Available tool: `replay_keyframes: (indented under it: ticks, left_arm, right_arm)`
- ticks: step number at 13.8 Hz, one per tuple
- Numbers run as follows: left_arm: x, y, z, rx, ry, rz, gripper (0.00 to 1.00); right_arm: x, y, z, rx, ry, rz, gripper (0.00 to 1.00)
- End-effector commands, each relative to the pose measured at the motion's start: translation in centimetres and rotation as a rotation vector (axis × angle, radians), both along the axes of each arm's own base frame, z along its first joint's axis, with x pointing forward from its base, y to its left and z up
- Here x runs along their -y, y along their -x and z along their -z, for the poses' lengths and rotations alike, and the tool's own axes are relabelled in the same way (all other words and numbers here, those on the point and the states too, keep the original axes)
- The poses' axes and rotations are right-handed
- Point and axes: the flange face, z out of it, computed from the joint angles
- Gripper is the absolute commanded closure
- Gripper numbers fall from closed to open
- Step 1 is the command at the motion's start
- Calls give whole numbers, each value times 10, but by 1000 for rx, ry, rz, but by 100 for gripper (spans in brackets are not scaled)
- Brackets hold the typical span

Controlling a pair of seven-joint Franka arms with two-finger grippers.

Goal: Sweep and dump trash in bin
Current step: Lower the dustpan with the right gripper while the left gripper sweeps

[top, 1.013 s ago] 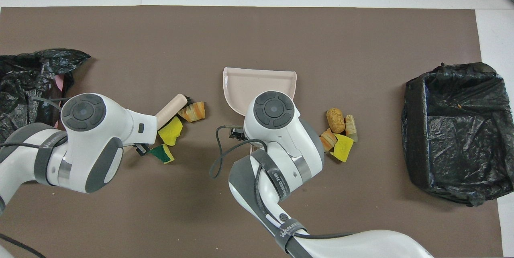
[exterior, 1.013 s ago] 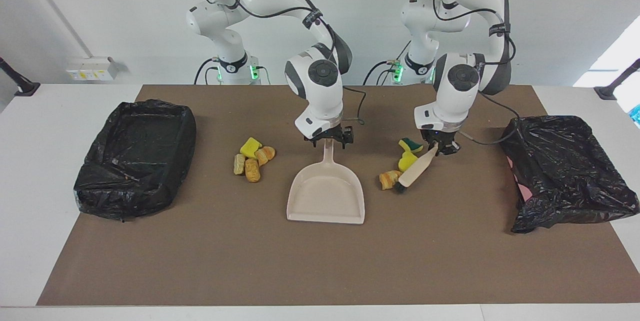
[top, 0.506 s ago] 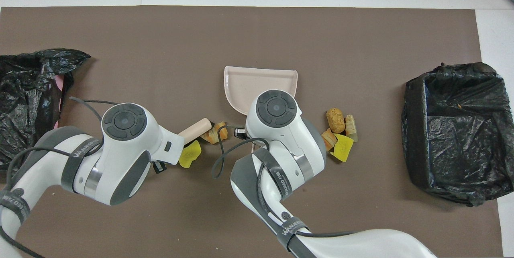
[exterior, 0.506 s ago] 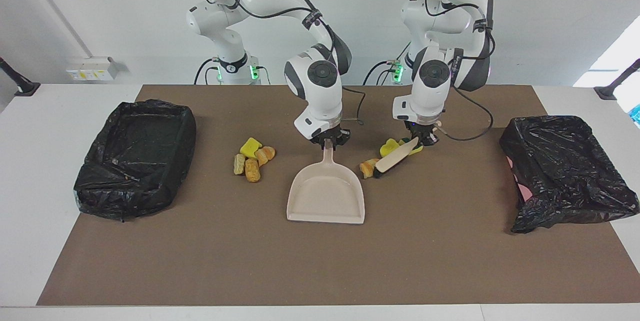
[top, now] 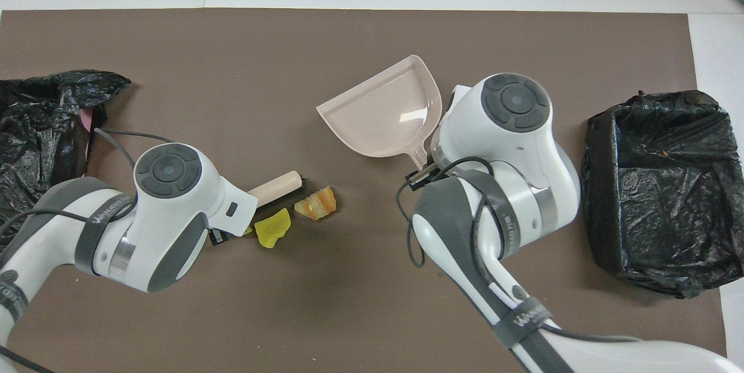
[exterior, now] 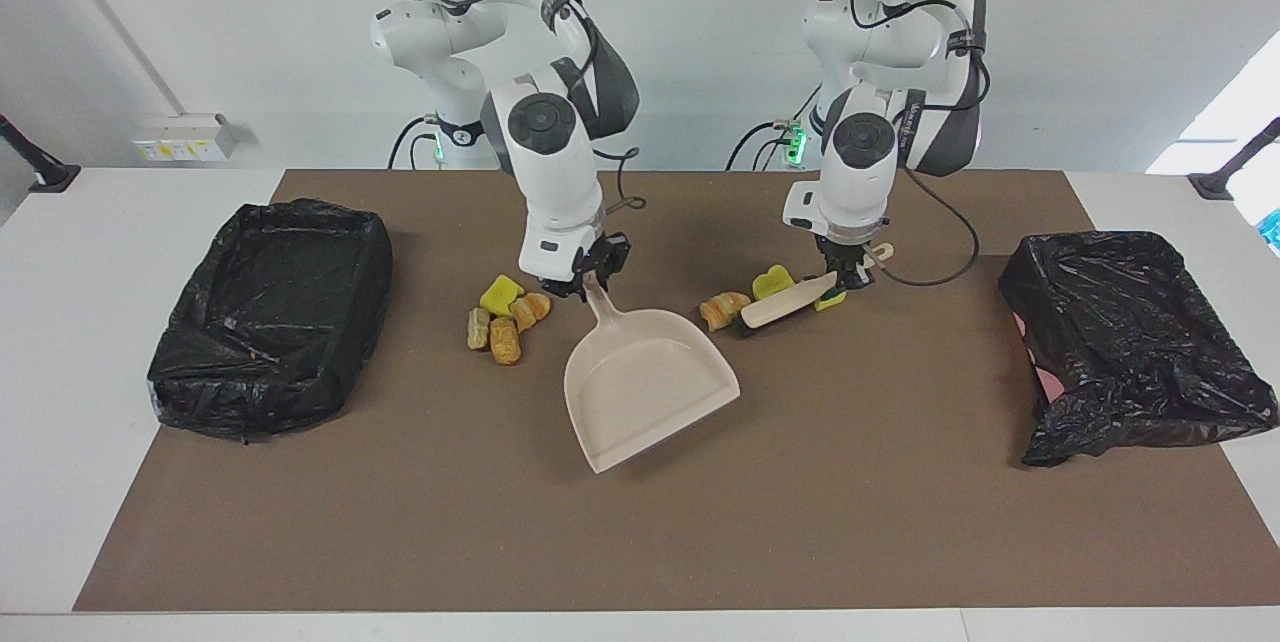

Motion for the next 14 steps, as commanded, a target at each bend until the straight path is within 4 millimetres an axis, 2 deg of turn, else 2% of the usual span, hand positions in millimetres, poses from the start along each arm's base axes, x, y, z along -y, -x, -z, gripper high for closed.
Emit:
replay_keyframes:
  ticks: [1, 2, 4, 5, 6, 7, 11, 12, 14]
  left_arm:
    - [-38, -1, -44, 16, 7, -158, 100]
    - [-49, 2, -57, 25, 10, -246, 100]
    - [-64, 12, -65, -4, -28, -381, 100]
    - [-69, 17, -64, -15, -52, -471, 100]
    - [-71, 23, -64, -13, -68, -553, 100]
    - [-74, 29, -62, -13, -94, -651, 100]
    - [-76, 65, -47, -4, -111, -989, 100]
    - [-77, 73, -44, 8, -105, -1055, 100]
    - [-76, 91, -25, 33, -113, -1178, 100]
  right_arm:
    - [35, 8, -17, 6, 42, -249, 100]
    - [47, 3, -14, 17, 32, -368, 100]
    - [49, 7, -9, 5, 74, -592, 100]
    - [48, 10, -5, -23, 140, -694, 100]
    - [32, 19, -1, -37, 175, -767, 100]
    - [14, 28, 6, -51, 190, -821, 100]
    - [3, 40, 35, -84, 205, -945, 100]
    - [-5, 46, 40, -67, 214, -993, 100]
    - [-8, 52, 53, -50, 211, -1029, 100]
